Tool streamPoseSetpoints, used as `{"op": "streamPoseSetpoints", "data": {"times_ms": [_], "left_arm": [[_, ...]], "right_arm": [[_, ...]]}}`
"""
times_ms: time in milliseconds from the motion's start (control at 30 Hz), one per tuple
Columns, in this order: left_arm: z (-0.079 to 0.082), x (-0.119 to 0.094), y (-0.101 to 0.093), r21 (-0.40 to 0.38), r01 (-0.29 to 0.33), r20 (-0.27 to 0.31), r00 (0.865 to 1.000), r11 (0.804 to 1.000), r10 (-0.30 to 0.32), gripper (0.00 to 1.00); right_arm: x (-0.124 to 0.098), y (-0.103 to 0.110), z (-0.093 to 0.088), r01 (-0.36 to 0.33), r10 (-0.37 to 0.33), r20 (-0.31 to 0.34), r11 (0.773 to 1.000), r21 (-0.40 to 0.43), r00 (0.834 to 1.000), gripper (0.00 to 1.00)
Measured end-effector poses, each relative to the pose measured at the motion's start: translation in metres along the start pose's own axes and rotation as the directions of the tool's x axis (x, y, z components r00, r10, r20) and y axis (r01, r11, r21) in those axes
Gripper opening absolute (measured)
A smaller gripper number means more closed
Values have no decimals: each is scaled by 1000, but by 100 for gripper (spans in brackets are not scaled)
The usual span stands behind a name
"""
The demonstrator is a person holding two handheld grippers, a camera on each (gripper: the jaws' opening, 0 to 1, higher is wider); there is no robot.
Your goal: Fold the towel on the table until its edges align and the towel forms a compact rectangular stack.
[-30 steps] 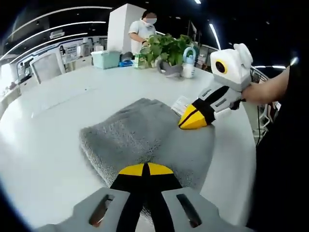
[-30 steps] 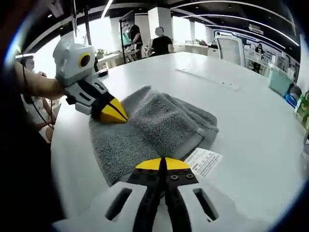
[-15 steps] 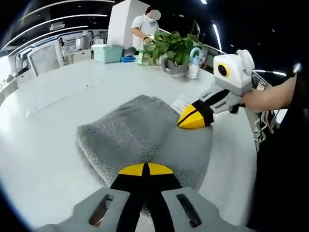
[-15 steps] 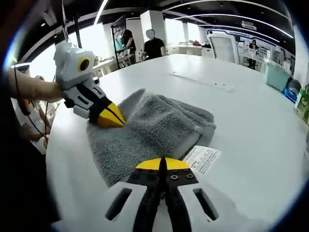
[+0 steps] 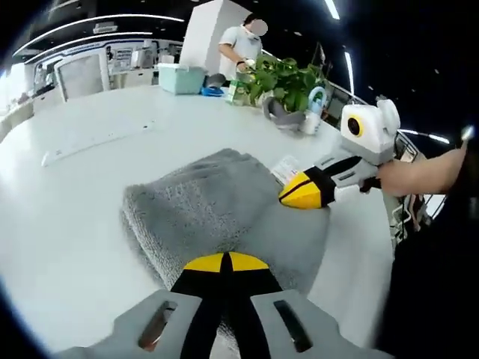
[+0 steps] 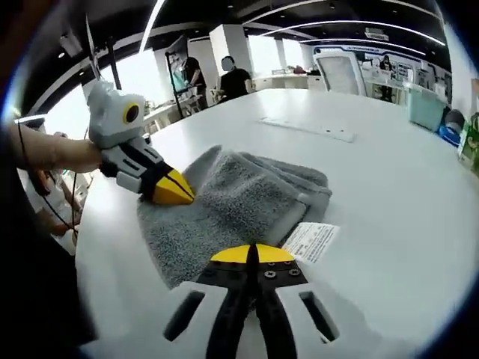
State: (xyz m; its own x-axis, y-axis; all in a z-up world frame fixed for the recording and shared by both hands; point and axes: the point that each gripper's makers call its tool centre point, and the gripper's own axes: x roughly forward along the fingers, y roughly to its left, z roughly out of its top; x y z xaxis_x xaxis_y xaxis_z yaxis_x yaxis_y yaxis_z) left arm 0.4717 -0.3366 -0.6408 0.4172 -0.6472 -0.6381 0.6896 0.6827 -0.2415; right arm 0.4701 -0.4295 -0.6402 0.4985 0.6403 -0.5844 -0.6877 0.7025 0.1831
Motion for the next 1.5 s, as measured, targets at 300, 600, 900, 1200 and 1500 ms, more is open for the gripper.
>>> {"op": "streamPoseSetpoints", "data": {"times_ms": [300,600,900,1200,1500], "left_arm": [[26,-54,-17,-51,-7,239,971,999,19,16],[28,-135,-15,-117,-136,493,852,984,177,51],[12,-194,-23,-169,-249,560,772,954,301,99],[24,-206,-32,-182,-233,599,745,955,295,99],[18,-208,-44,-178,-186,596,760,966,257,99]], "right_arm": [[-43,10,37,45,-36,180,998,-47,983,0],[-96,25,55,119,-83,299,987,-105,951,56],[-134,37,55,160,-174,427,985,68,887,99],[-148,51,47,176,-192,423,981,78,886,99],[-161,60,47,204,-217,431,976,77,876,99]]}}
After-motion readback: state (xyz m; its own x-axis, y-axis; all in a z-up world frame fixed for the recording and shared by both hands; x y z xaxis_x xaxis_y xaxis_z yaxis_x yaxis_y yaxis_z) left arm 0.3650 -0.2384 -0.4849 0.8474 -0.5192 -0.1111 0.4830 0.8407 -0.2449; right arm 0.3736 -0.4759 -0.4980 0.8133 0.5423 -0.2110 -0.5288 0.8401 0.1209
